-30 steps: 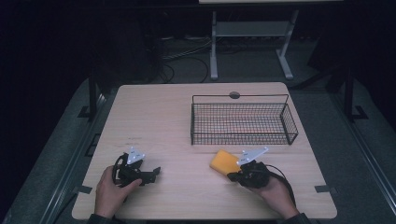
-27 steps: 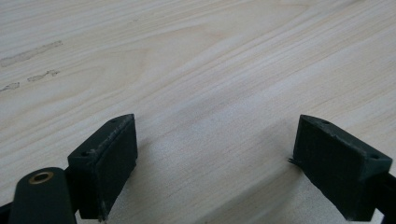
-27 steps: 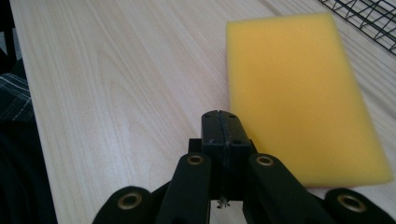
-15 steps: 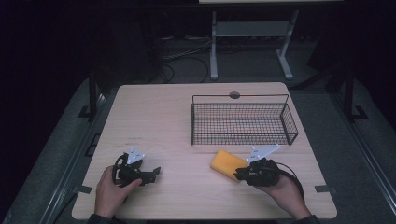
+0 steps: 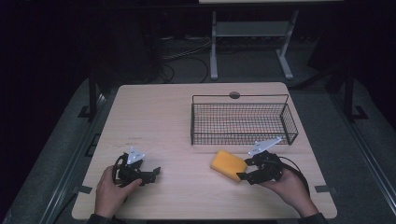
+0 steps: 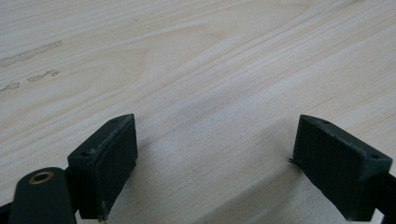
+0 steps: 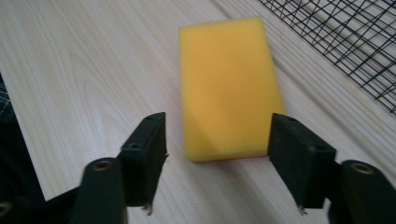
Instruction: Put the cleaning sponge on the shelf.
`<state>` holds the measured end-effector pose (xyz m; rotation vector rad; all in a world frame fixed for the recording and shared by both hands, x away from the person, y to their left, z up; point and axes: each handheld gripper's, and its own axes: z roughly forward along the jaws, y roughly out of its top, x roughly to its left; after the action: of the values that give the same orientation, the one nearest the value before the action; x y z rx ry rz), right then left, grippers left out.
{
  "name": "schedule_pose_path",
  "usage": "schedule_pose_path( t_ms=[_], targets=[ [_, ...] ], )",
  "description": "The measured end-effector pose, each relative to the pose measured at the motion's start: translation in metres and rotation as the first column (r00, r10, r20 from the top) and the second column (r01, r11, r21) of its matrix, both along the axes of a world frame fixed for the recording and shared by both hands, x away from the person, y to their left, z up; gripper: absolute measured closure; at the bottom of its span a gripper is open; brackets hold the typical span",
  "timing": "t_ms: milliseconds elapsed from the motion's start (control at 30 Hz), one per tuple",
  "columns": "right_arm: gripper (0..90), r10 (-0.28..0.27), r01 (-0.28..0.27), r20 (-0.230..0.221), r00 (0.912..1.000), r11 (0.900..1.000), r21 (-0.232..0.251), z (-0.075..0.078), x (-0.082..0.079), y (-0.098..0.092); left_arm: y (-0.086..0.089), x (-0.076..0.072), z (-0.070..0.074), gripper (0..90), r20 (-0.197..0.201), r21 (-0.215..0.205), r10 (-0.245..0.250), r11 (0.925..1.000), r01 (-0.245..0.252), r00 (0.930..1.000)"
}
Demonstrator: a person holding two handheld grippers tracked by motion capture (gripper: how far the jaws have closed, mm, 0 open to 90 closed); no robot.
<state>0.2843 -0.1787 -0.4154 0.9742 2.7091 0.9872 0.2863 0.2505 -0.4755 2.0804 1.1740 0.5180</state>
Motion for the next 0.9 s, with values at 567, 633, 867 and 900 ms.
schedule_pose_path(
  t_ms=[567, 633, 867, 900],
  targets=[
    [5.4, -0.006, 0.006, -0.007, 1.0, 0.995, -0.102, 0.004, 0.025, 0.015, 0.0, 0.0, 0.0, 12.8, 0.001, -0.003, 0.002, 1.0, -0.002, 1.0],
    [3.0, 0.005, -0.006, -0.01, 0.9999, 0.994, -0.107, 0.004, 0.028, 0.018, 0.0, 0.0, 0.0, 12.8, 0.001, -0.003, 0.003, 1.0, -0.003, 1.0],
    [2.5, 0.039, -0.041, -0.019, 0.9991, 0.991, -0.127, 0.003, 0.037, 0.03, 0.0, 0.0, 0.0, 12.8, 0.0, -0.003, 0.003, 1.0, -0.003, 1.0],
    [2.5, 0.047, -0.049, -0.017, 0.9987, 0.99, -0.132, 0.003, 0.038, 0.032, 0.0, 0.0, 0.0, 12.8, -0.001, -0.002, 0.002, 1.0, -0.002, 1.0]
  ],
)
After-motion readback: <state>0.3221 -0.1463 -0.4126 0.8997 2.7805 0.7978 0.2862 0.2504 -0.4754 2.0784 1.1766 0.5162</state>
